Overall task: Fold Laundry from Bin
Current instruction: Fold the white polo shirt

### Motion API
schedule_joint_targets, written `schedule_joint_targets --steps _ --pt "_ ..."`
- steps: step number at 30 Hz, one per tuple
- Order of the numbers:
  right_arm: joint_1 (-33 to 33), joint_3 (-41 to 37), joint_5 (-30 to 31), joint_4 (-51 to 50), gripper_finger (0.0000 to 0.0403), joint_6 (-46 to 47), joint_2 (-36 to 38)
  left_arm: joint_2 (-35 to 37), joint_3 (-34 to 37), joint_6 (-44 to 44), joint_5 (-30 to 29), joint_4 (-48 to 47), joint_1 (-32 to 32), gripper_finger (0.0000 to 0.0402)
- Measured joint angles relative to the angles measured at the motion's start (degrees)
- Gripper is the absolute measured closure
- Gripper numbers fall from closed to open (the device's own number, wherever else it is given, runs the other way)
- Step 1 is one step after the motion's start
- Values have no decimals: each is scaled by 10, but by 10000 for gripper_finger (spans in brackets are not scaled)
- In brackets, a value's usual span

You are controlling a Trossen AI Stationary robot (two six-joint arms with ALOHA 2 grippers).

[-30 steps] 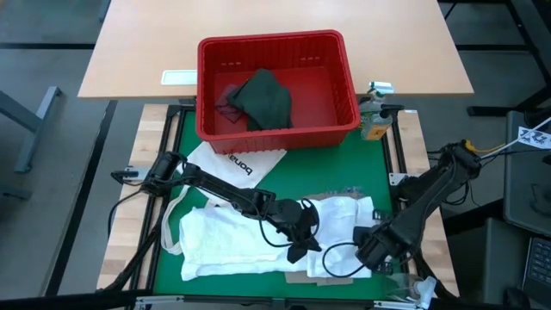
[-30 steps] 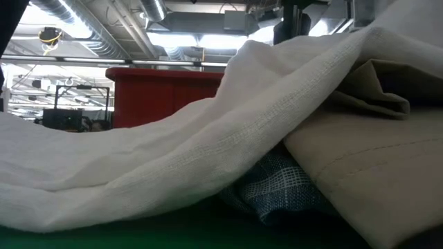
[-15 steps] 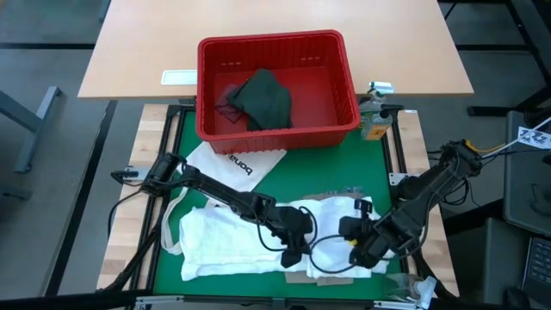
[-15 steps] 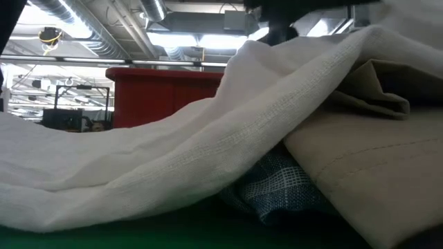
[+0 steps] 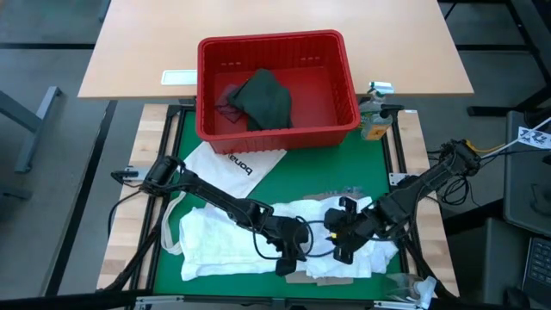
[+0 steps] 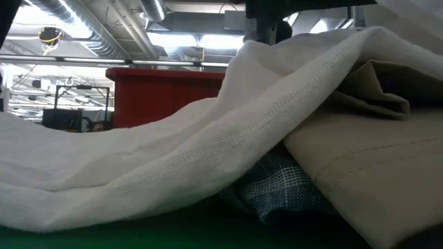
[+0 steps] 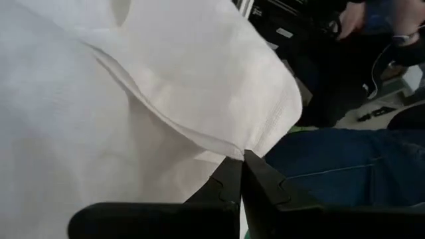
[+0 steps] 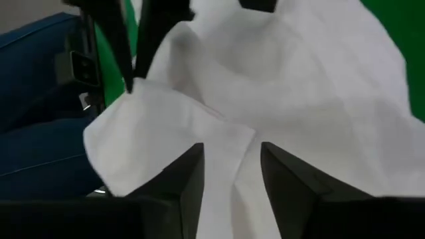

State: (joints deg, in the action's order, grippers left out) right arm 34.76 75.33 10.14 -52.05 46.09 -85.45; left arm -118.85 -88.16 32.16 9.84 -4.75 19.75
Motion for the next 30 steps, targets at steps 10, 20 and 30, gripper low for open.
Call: schedule_joint_targets --steps 10,20,30 --pt "-23 0 -22 -3 252 -135 -40 0 0 -12 -5 0 1 401" --pt "-23 0 -22 -3 252 -267 -70 0 0 -13 -4 0 1 401" --pt "-46 0 -56 0 252 -312 -105 0 0 -14 -4 -2 0 401"
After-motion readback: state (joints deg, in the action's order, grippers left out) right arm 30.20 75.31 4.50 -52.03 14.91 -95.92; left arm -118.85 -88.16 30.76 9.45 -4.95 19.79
